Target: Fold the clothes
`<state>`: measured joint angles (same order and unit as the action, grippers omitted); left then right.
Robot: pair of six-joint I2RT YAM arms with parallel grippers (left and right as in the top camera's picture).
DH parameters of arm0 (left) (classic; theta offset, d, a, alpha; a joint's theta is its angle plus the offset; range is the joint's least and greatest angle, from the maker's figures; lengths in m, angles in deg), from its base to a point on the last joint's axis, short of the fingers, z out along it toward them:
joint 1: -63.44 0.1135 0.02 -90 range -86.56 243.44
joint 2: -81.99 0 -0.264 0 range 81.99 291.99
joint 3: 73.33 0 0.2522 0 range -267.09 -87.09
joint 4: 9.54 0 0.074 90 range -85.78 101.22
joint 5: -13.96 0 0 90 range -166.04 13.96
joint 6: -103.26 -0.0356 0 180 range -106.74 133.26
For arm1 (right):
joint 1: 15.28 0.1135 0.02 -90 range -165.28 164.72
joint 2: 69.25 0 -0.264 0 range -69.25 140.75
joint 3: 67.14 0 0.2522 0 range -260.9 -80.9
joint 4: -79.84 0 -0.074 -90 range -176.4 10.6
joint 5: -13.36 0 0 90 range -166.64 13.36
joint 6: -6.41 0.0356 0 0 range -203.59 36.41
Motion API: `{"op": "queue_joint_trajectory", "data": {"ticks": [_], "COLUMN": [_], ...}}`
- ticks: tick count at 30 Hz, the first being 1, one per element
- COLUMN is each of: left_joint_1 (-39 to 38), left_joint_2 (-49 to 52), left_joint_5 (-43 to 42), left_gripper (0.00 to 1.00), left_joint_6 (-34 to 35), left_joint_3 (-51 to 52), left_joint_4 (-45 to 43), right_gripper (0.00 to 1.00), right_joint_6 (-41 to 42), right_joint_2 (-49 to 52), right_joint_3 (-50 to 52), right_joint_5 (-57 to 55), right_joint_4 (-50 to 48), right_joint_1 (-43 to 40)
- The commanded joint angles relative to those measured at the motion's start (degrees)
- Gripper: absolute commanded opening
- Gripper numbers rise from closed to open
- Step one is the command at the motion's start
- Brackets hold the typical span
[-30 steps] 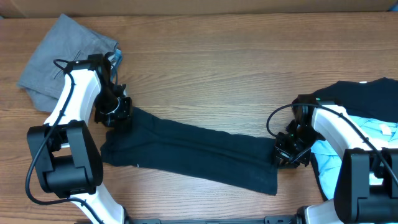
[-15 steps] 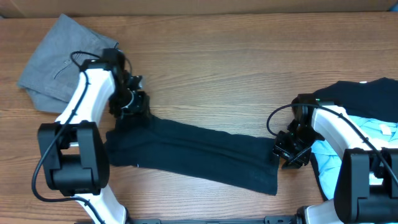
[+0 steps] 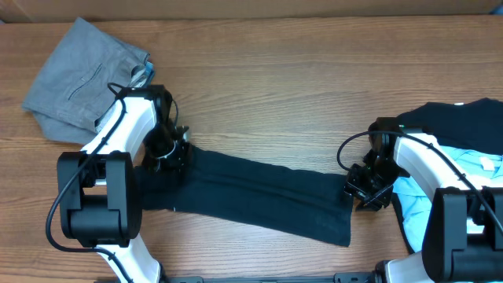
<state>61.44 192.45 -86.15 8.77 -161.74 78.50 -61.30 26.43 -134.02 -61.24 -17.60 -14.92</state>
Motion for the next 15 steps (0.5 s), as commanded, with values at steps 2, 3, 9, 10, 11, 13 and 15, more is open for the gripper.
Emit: {"op": "queue_joint_trajectory", "data": {"ticks": [2, 3, 9, 10, 11, 13, 15], "left_joint_1": [-0.02, -0.02, 0.00, -0.02, -0.02, 0.09, 0.11], "left_joint_2": [-1.70, -2.01, -6.78, -7.48, -8.11, -8.20, -7.58], "left_joint_5": [-1.57, -1.60, -2.03, -1.46, -1.03, -0.87, -1.99], "left_gripper": [0.04, 0.04, 0.21, 0.37, 0.53, 0.83, 1.00], "left_joint_6": [-0.28, -0.26, -0.24, -0.24, -0.24, -0.24, -0.22], "left_joint_3": [0.09, -0.09, -5.60, -5.99, -6.03, -6.03, -5.99], "left_joint_4": [5.92, 6.32, 1.36, -0.50, -2.62, -5.31, -6.75], "right_gripper": [0.44, 0.44, 0.54, 0.60, 0.67, 0.69, 0.69], "right_joint_6": [0.07, 0.07, 0.33, 0.52, 0.83, 2.91, 3.54], "right_joint_2": [-1.18, -1.18, -1.18, -1.18, -1.18, -1.36, -2.29], "right_joint_3": [0.33, 0.33, 0.24, 0.24, 0.24, 0.15, -0.20], "right_joint_5": [-0.55, -0.55, -0.57, -0.61, -0.59, -0.31, -0.39], "right_joint_4": [-0.35, -0.44, -1.97, -2.38, -2.91, -4.00, -5.14], "right_joint_1": [-0.33, -0.33, -0.44, -0.44, -0.55, -1.42, -2.91]}}
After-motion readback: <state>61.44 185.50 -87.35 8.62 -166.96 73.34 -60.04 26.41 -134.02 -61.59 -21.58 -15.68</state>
